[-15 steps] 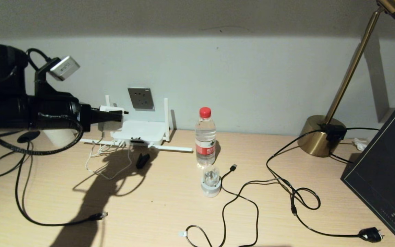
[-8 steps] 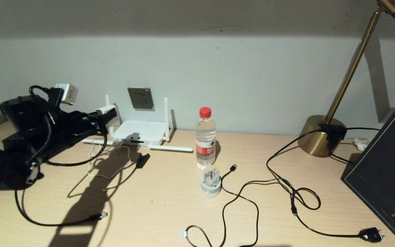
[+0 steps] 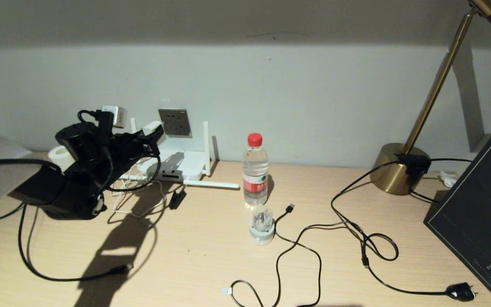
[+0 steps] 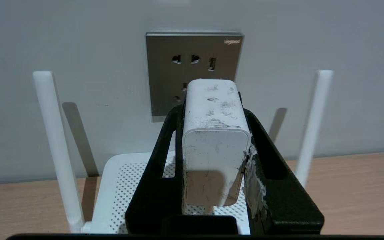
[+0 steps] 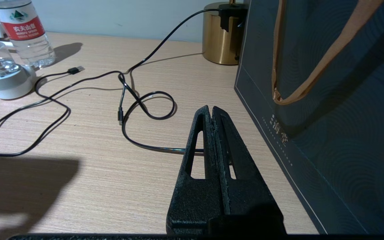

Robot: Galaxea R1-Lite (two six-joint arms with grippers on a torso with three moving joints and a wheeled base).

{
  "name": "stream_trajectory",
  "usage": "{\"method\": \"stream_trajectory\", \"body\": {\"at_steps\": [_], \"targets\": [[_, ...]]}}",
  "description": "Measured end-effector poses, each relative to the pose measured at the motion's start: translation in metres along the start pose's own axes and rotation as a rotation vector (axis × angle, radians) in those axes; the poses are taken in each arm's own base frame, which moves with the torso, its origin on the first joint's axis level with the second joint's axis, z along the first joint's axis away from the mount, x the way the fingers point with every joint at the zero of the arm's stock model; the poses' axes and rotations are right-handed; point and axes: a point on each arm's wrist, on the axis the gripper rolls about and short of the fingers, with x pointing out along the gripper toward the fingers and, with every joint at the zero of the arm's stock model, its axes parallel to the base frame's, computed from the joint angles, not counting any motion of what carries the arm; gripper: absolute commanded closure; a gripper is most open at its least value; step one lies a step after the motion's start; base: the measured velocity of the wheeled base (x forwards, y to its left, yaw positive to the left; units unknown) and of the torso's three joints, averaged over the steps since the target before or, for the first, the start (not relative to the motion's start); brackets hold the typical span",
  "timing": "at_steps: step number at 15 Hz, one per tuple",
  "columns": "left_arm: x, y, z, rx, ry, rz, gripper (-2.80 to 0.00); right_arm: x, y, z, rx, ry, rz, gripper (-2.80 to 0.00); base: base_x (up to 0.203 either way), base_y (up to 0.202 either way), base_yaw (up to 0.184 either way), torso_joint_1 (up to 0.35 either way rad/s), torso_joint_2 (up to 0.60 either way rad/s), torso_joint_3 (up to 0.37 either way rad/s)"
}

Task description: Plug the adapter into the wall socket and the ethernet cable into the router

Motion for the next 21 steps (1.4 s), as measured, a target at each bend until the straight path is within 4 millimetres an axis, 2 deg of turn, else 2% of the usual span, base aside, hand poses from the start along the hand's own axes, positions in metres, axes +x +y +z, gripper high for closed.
{"method": "stream_trajectory", "body": {"at_steps": [3,8,21], "targets": [[0.017,-0.002,-0.012,-0.002,-0.009,0.020,0.00,0.000,0.000,0.000,0.000,-0.001,0.000,0.00,0.000,0.000,0.000,0.000,0.00,0.000],[0.036,-0.009,-0.021,0.000,-0.047,0.029,0.00,0.000,0.000,0.000,0.000,0.000,0.000,0.00,0.000,0.000,0.000,0.000,0.00,0.000],[0.054,-0.004,-0.029,0.012,-0.081,0.071,0.00,0.000,0.000,0.000,0.000,0.000,-0.001,0.00,0.000,0.000,0.000,0.000,0.00,0.000]]}}
